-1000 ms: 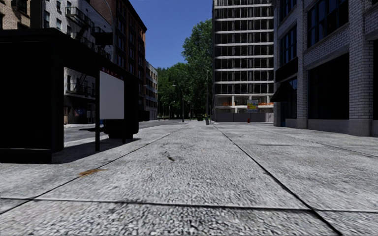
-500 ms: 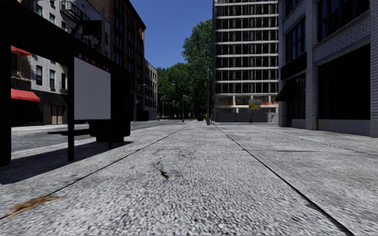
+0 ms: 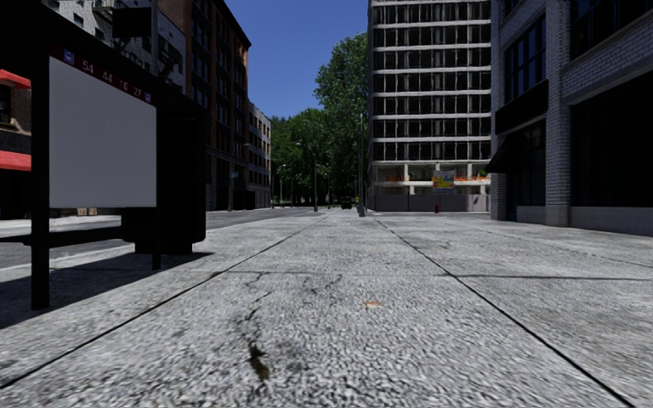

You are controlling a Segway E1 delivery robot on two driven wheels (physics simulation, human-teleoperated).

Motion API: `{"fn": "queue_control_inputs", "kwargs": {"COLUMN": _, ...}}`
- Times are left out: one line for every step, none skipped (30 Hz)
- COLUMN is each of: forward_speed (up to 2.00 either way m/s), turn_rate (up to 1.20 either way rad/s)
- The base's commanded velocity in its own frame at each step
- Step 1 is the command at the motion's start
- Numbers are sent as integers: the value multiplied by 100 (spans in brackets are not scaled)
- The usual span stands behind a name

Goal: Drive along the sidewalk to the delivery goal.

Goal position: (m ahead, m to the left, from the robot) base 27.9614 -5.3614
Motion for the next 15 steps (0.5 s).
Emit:
{"fn": "queue_control_inputs", "kwargs": {"forward_speed": 196, "turn_rate": 0}}
{"fn": "queue_control_inputs", "kwargs": {"forward_speed": 196, "turn_rate": 0}}
{"fn": "queue_control_inputs", "kwargs": {"forward_speed": 194, "turn_rate": 0}}
{"fn": "queue_control_inputs", "kwargs": {"forward_speed": 193, "turn_rate": 0}}
{"fn": "queue_control_inputs", "kwargs": {"forward_speed": 193, "turn_rate": 0}}
{"fn": "queue_control_inputs", "kwargs": {"forward_speed": 193, "turn_rate": 0}}
{"fn": "queue_control_inputs", "kwargs": {"forward_speed": 193, "turn_rate": 0}}
{"fn": "queue_control_inputs", "kwargs": {"forward_speed": 193, "turn_rate": 0}}
{"fn": "queue_control_inputs", "kwargs": {"forward_speed": 193, "turn_rate": 0}}
{"fn": "queue_control_inputs", "kwargs": {"forward_speed": 193, "turn_rate": 0}}
{"fn": "queue_control_inputs", "kwargs": {"forward_speed": 193, "turn_rate": 0}}
{"fn": "queue_control_inputs", "kwargs": {"forward_speed": 193, "turn_rate": 0}}
{"fn": "queue_control_inputs", "kwargs": {"forward_speed": 193, "turn_rate": 0}}
{"fn": "queue_control_inputs", "kwargs": {"forward_speed": 193, "turn_rate": 0}}
{"fn": "queue_control_inputs", "kwargs": {"forward_speed": 192, "turn_rate": 0}}
